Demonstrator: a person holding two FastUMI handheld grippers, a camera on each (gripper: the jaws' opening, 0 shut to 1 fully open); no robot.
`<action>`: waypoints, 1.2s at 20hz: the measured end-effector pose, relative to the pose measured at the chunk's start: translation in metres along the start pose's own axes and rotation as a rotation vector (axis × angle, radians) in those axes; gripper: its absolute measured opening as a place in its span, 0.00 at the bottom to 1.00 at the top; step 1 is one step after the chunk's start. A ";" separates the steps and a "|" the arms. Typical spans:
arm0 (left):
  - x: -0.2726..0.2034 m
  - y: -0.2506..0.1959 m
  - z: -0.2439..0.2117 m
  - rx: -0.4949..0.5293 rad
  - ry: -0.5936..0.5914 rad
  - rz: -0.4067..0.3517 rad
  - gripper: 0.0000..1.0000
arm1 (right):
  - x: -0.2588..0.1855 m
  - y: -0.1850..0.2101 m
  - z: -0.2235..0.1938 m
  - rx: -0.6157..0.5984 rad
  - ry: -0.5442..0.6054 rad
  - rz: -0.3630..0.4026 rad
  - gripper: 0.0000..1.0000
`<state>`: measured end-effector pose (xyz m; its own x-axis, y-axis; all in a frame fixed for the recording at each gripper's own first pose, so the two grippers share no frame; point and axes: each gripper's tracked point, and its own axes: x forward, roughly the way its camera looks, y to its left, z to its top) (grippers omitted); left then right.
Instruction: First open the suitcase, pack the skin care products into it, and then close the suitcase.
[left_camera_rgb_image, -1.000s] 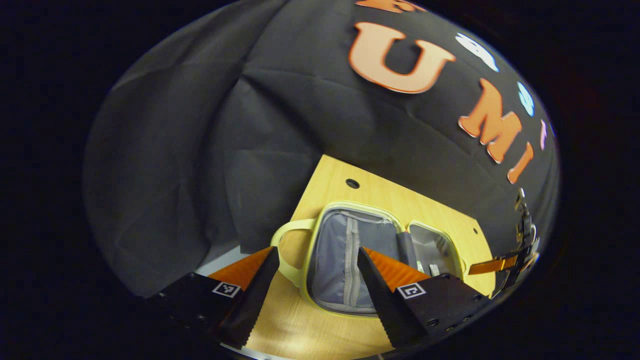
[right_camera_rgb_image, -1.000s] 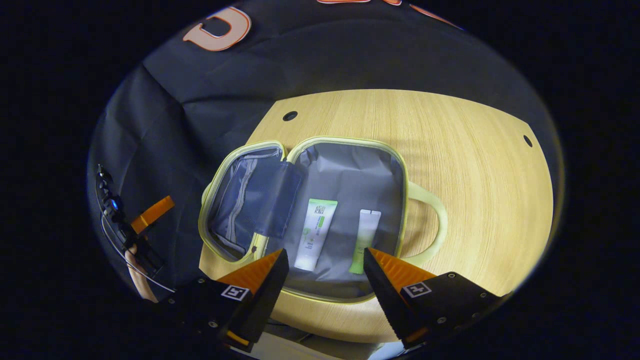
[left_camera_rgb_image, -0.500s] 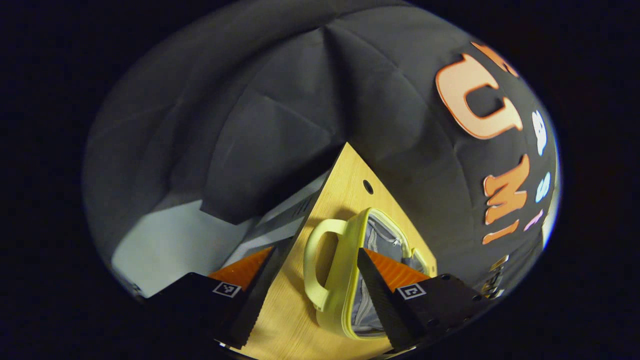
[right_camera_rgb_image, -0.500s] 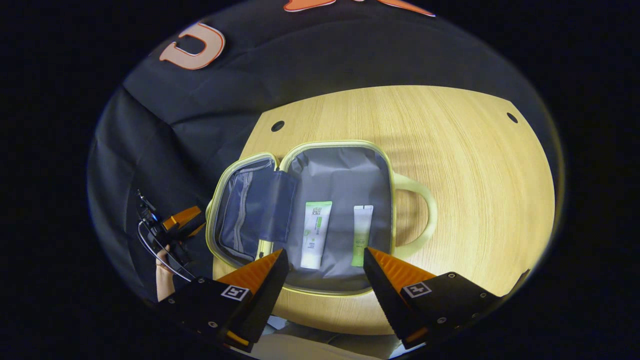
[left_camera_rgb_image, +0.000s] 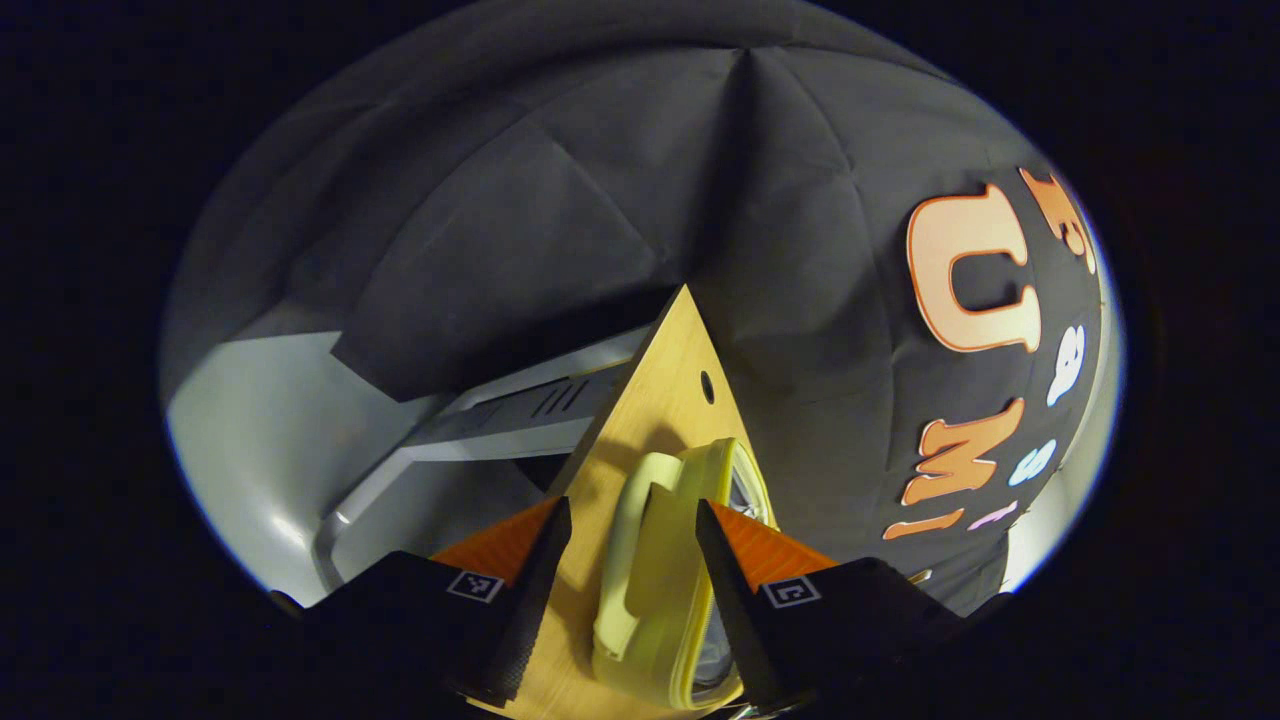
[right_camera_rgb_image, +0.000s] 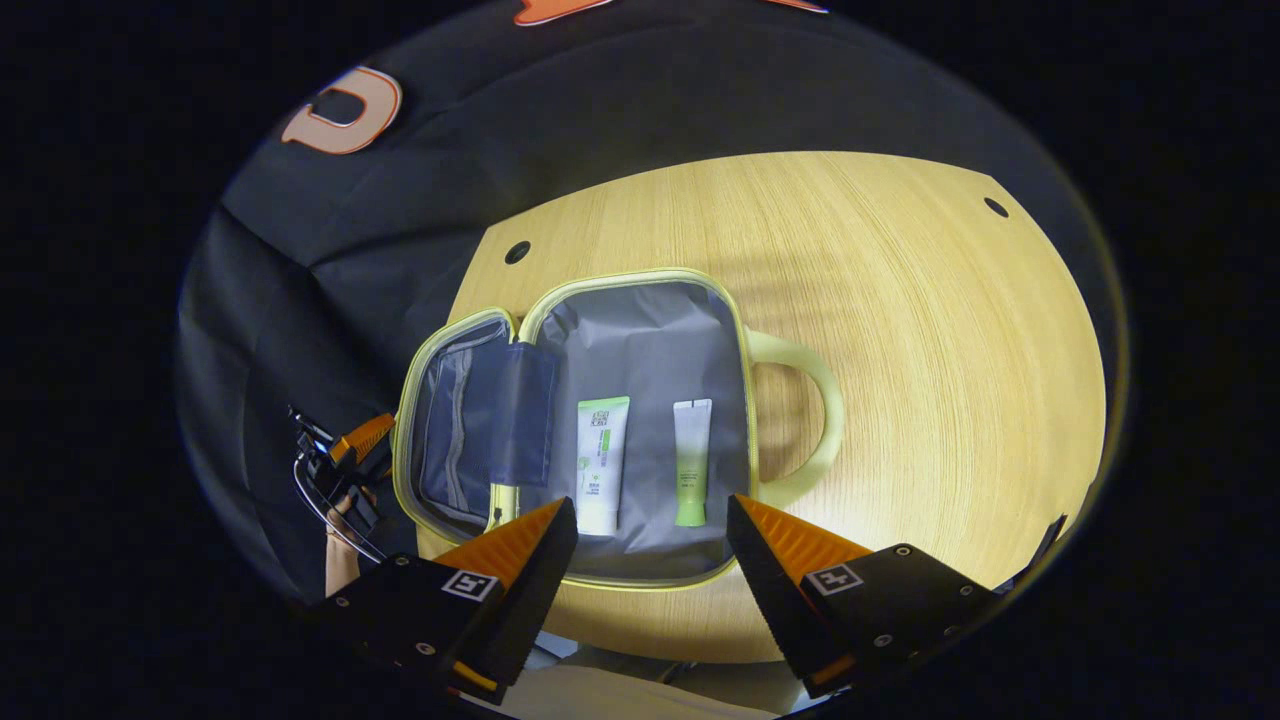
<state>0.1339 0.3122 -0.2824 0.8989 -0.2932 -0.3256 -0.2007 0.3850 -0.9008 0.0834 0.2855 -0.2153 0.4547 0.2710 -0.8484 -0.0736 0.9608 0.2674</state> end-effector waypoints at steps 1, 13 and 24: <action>0.004 0.004 -0.006 -0.008 0.012 0.029 0.79 | 0.001 -0.001 0.000 0.005 0.003 -0.001 0.96; -0.030 -0.064 -0.010 0.288 0.043 0.318 0.05 | -0.013 -0.020 0.028 -0.007 -0.097 0.009 0.96; -0.035 -0.278 -0.069 0.731 -0.014 0.392 0.05 | -0.088 -0.090 0.092 -0.140 -0.335 -0.036 0.96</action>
<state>0.1311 0.1554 -0.0407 0.8223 -0.0104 -0.5689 -0.2006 0.9303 -0.3071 0.1322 0.1694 -0.1228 0.7233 0.2248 -0.6529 -0.1628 0.9744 0.1551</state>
